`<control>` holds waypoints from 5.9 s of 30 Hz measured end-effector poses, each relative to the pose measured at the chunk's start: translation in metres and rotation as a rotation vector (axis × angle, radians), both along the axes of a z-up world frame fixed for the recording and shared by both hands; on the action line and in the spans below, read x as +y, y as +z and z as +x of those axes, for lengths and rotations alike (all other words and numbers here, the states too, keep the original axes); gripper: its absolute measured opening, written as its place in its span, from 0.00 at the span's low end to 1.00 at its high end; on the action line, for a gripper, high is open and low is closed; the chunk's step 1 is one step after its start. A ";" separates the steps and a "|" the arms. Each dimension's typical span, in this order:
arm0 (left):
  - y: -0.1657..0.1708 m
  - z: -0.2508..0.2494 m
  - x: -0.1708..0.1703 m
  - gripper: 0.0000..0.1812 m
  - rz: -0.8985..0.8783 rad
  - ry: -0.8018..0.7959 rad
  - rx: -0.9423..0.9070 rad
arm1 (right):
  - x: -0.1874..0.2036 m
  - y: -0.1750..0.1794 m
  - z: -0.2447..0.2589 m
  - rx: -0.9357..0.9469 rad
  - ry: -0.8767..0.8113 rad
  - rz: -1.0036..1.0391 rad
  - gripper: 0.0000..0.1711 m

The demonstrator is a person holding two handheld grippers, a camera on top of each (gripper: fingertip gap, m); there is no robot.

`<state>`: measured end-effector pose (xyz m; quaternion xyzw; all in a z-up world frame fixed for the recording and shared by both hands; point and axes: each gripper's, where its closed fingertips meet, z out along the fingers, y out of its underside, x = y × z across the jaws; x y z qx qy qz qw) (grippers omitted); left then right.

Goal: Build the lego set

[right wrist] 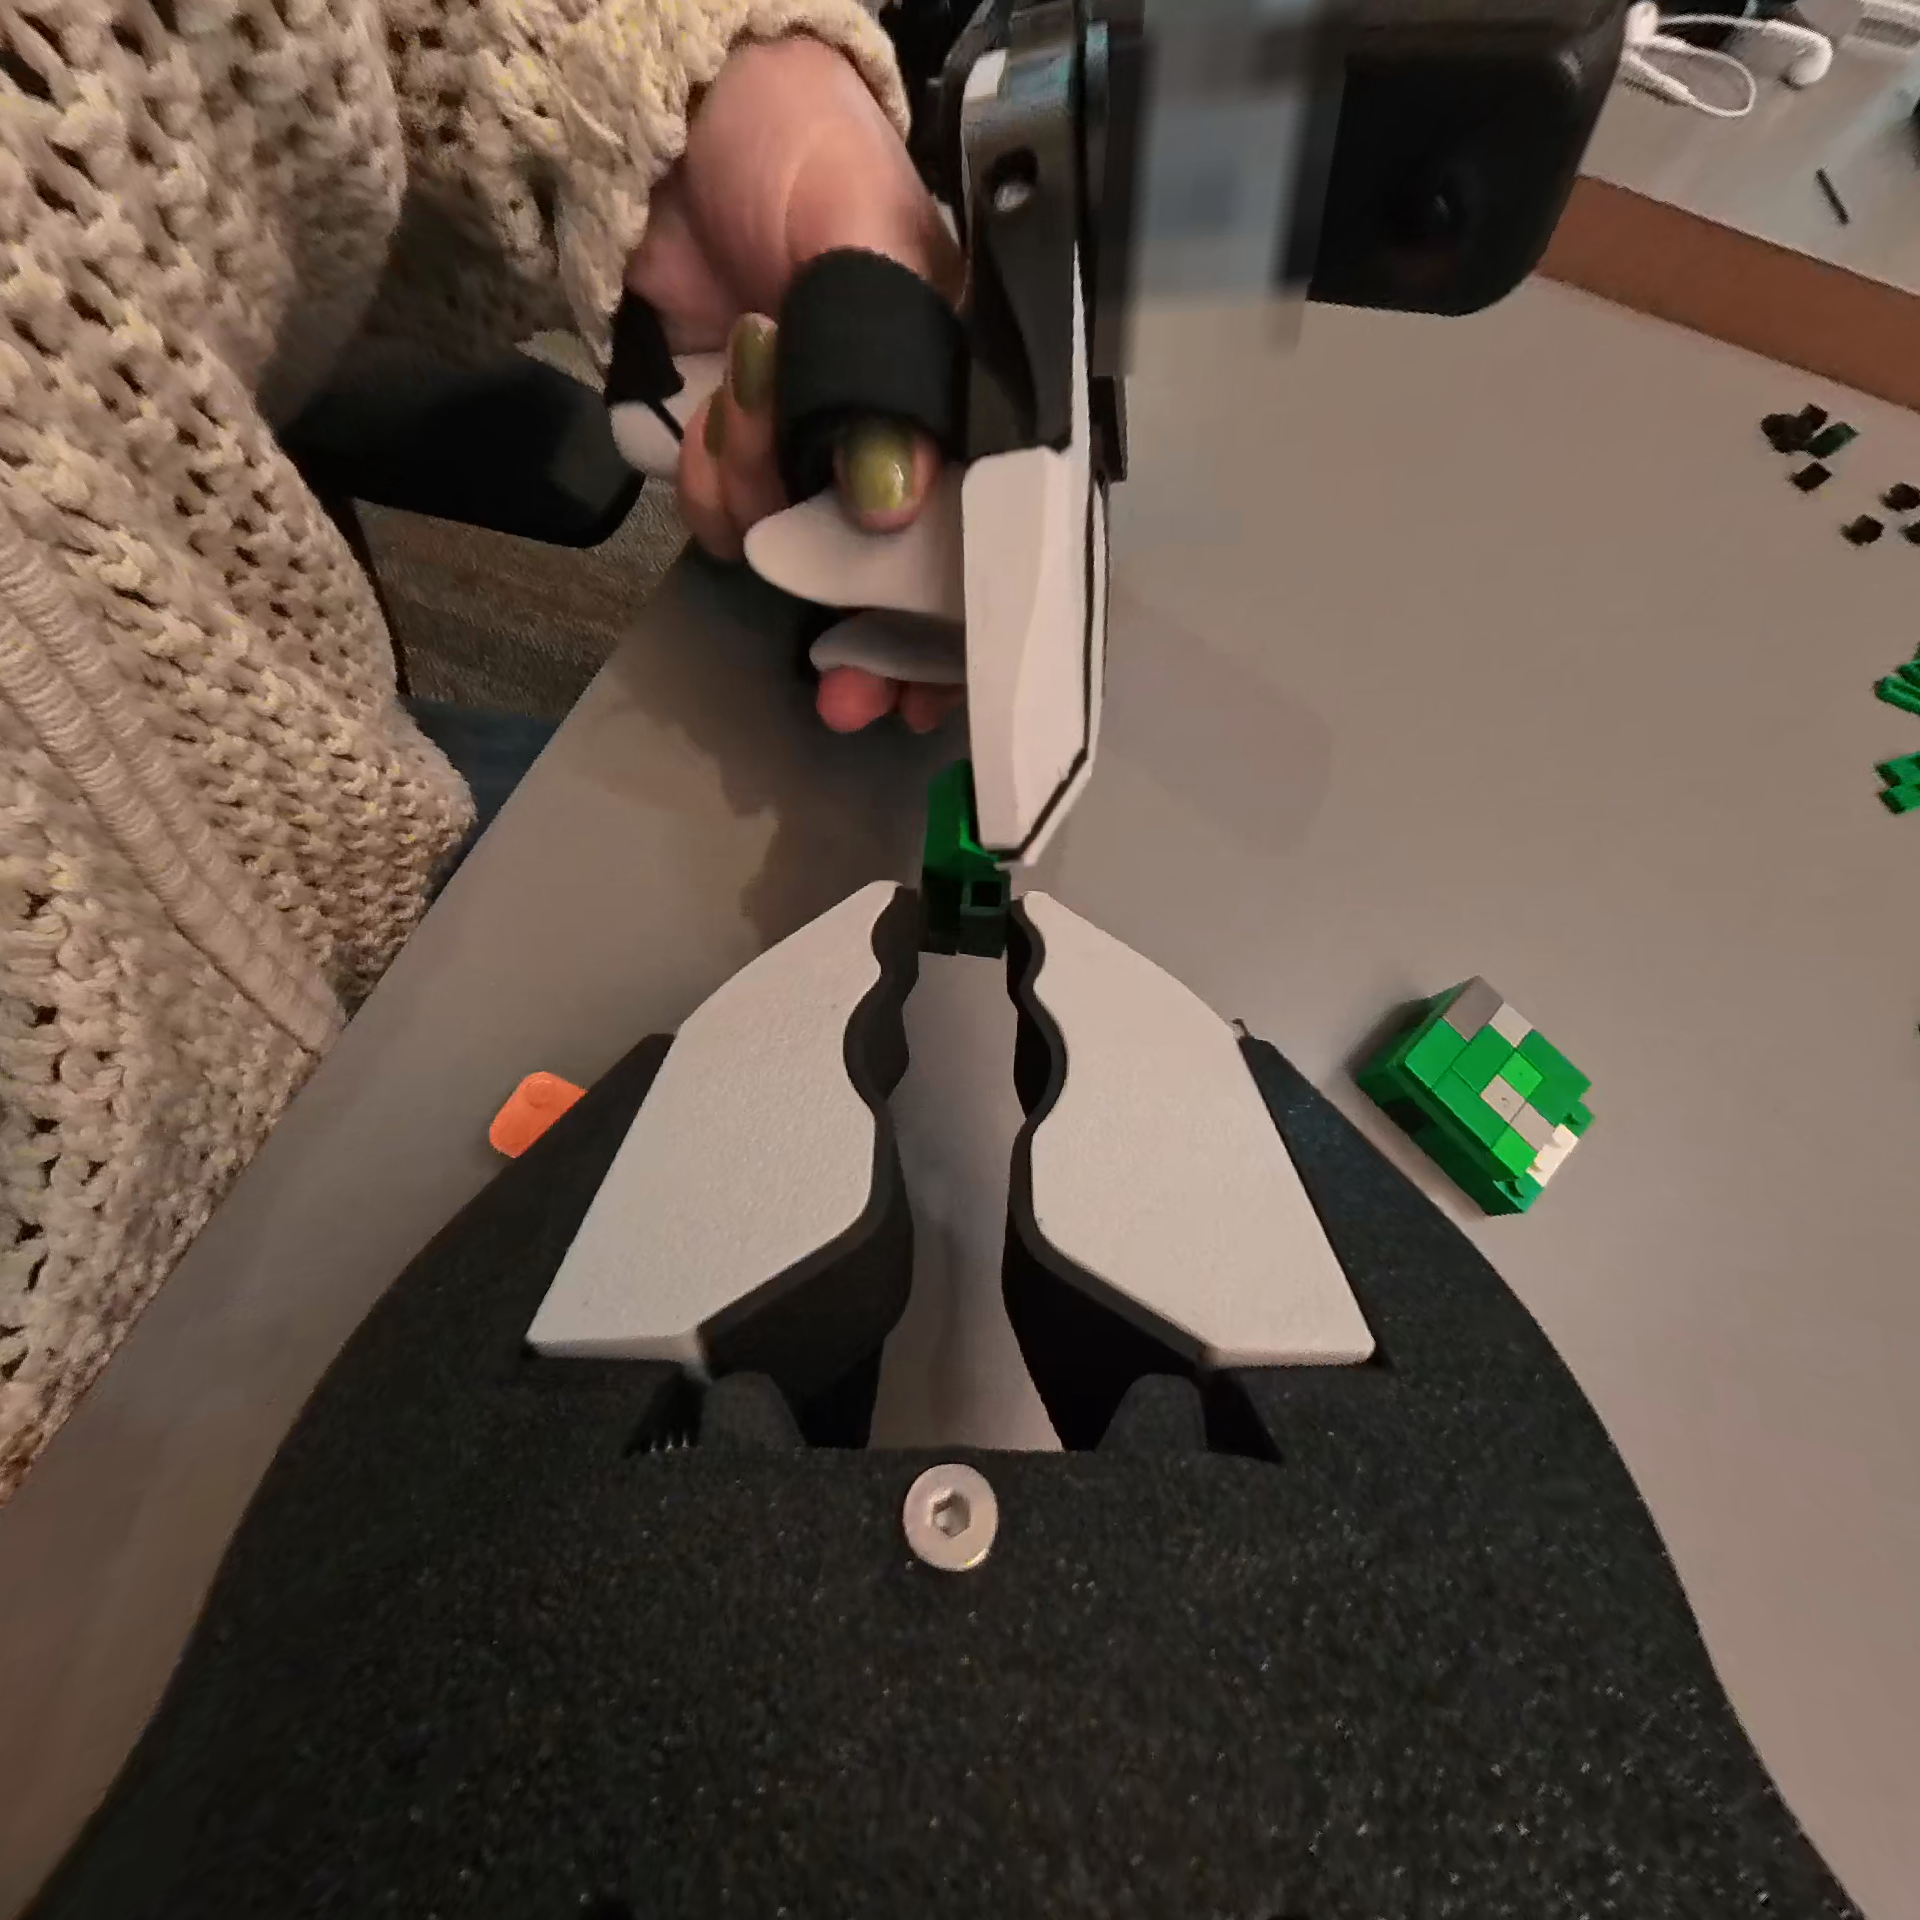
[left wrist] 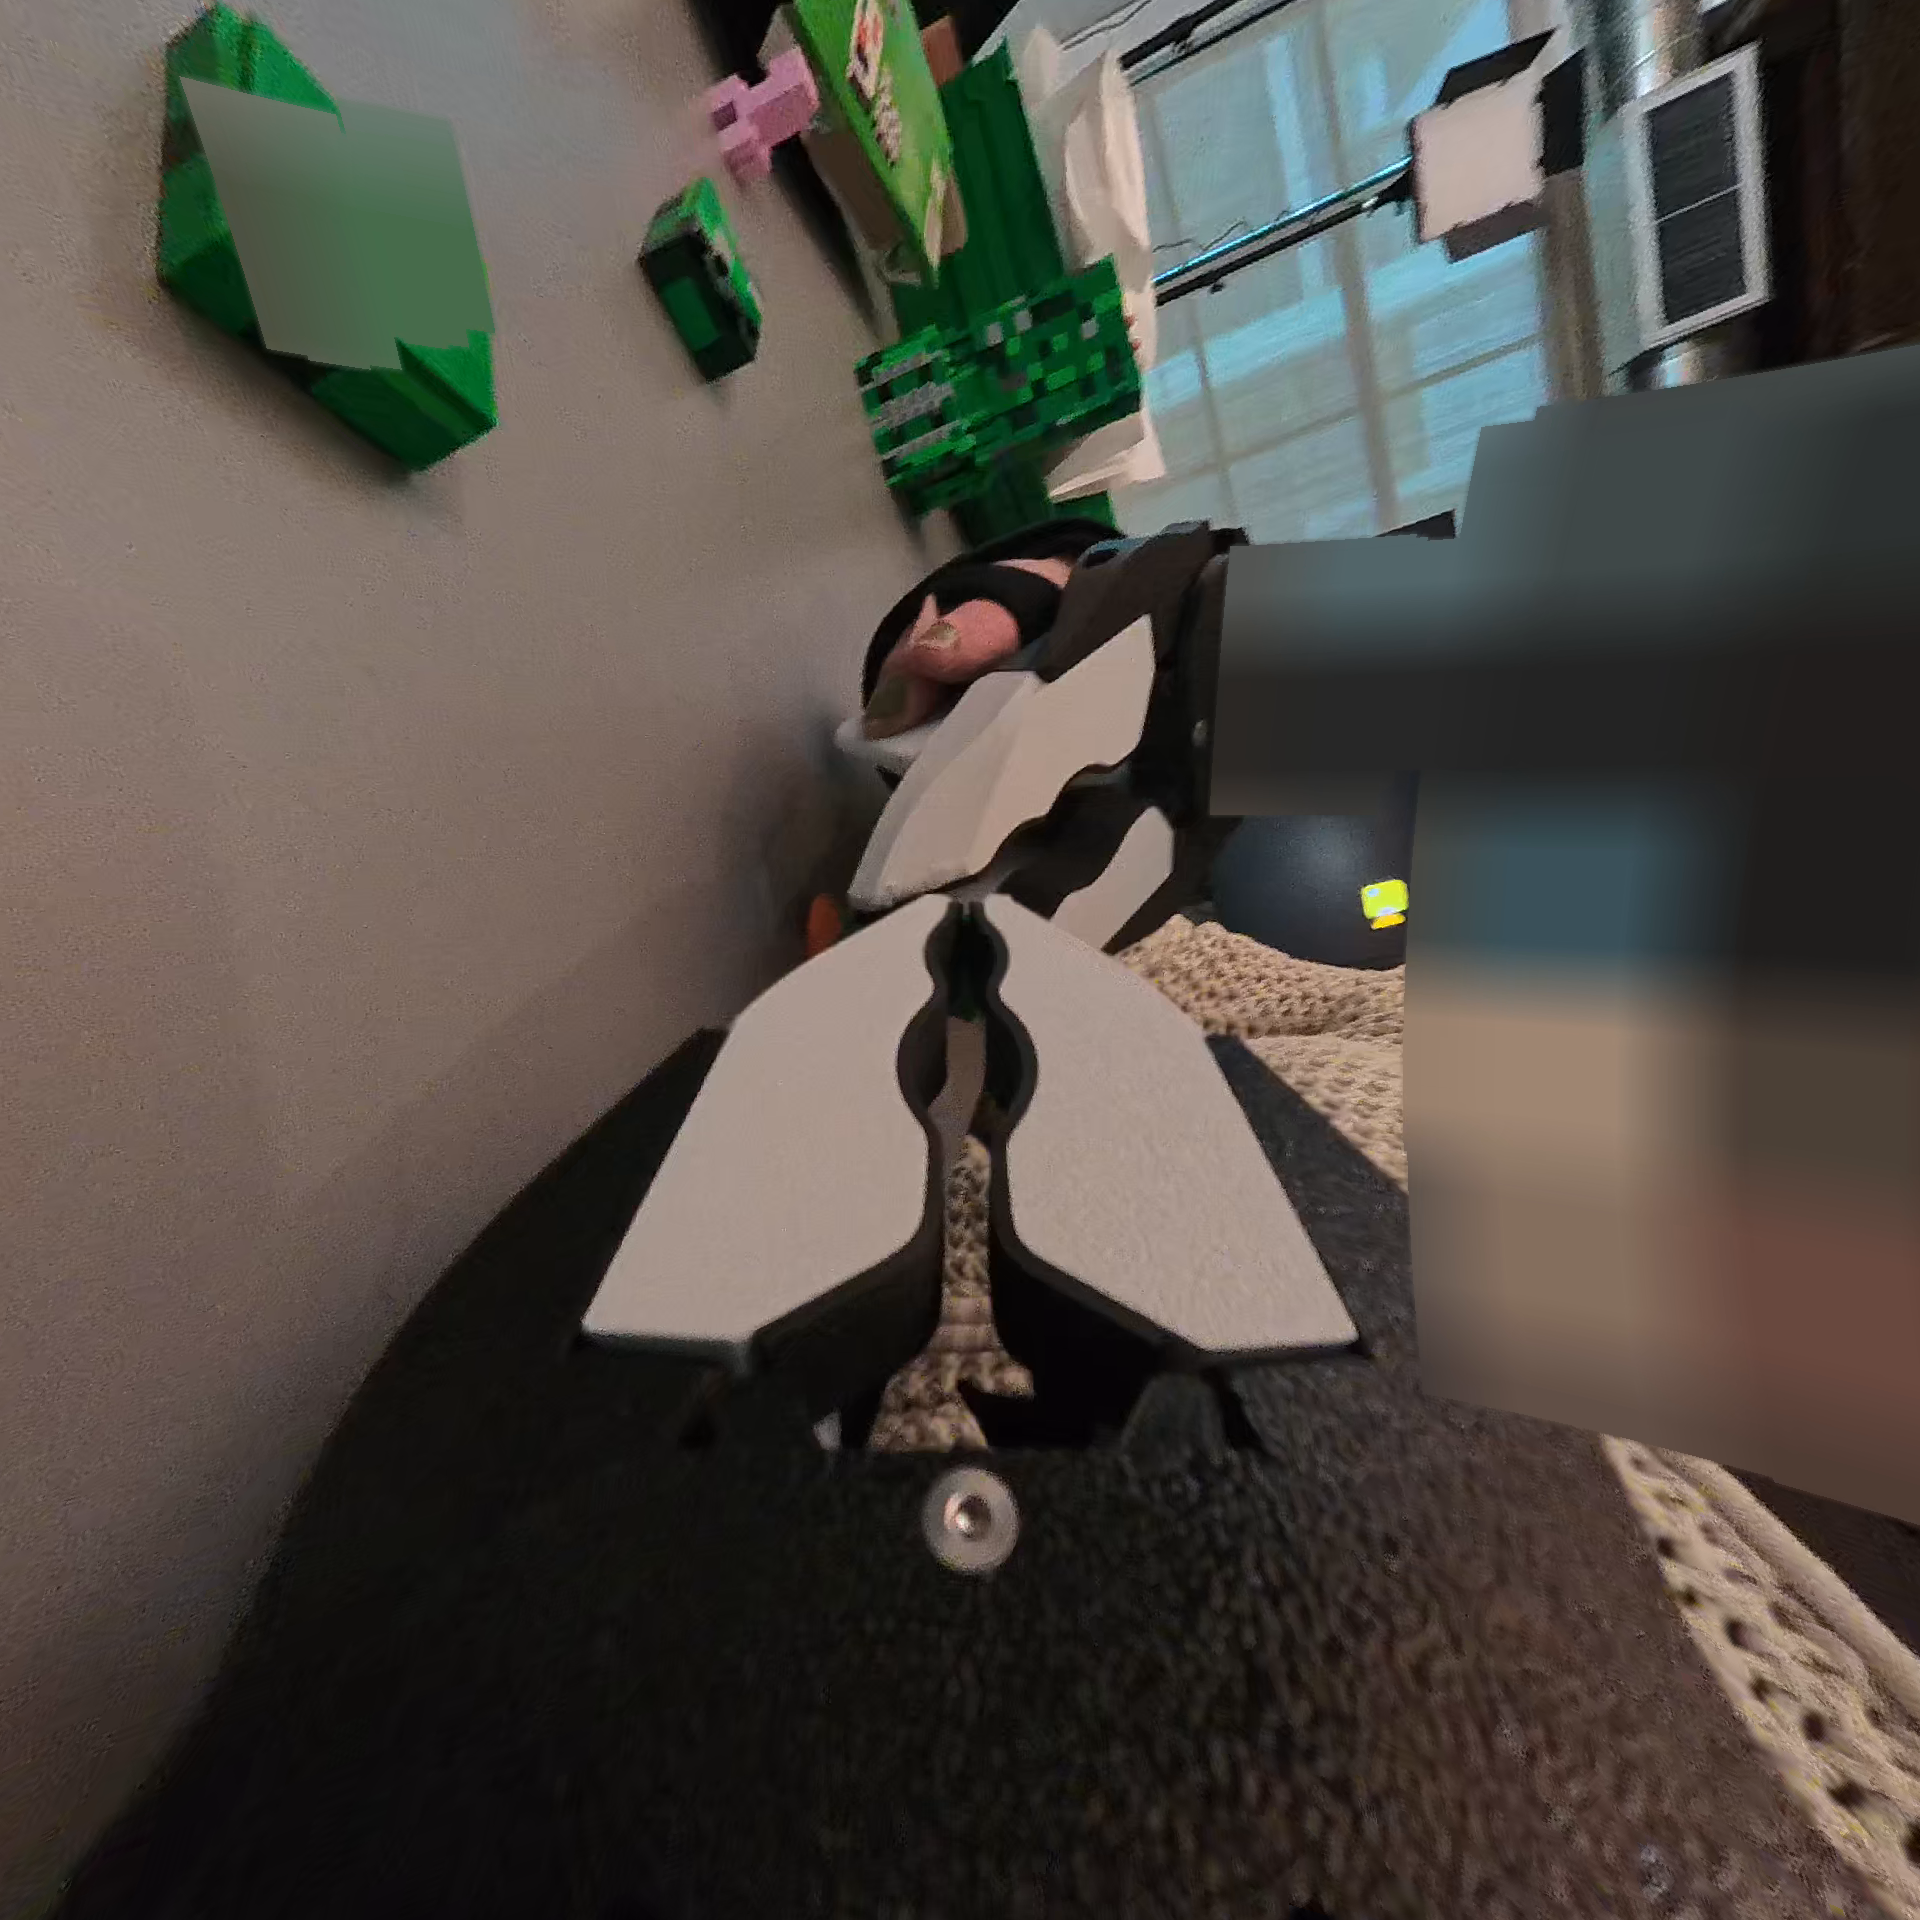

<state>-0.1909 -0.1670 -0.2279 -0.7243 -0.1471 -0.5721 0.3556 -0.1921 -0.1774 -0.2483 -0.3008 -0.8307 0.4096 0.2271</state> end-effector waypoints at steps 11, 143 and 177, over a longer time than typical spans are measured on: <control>0.009 -0.001 0.005 0.00 0.065 0.014 0.035 | 0.004 -0.010 0.002 -0.070 -0.003 -0.040 0.09; -0.030 -0.019 -0.011 0.05 0.331 -0.369 1.383 | 0.014 -0.034 -0.011 -0.168 -0.032 0.013 0.09; -0.052 -0.012 -0.005 0.08 0.127 -0.698 1.461 | 0.001 -0.036 -0.005 -0.162 -0.026 0.008 0.09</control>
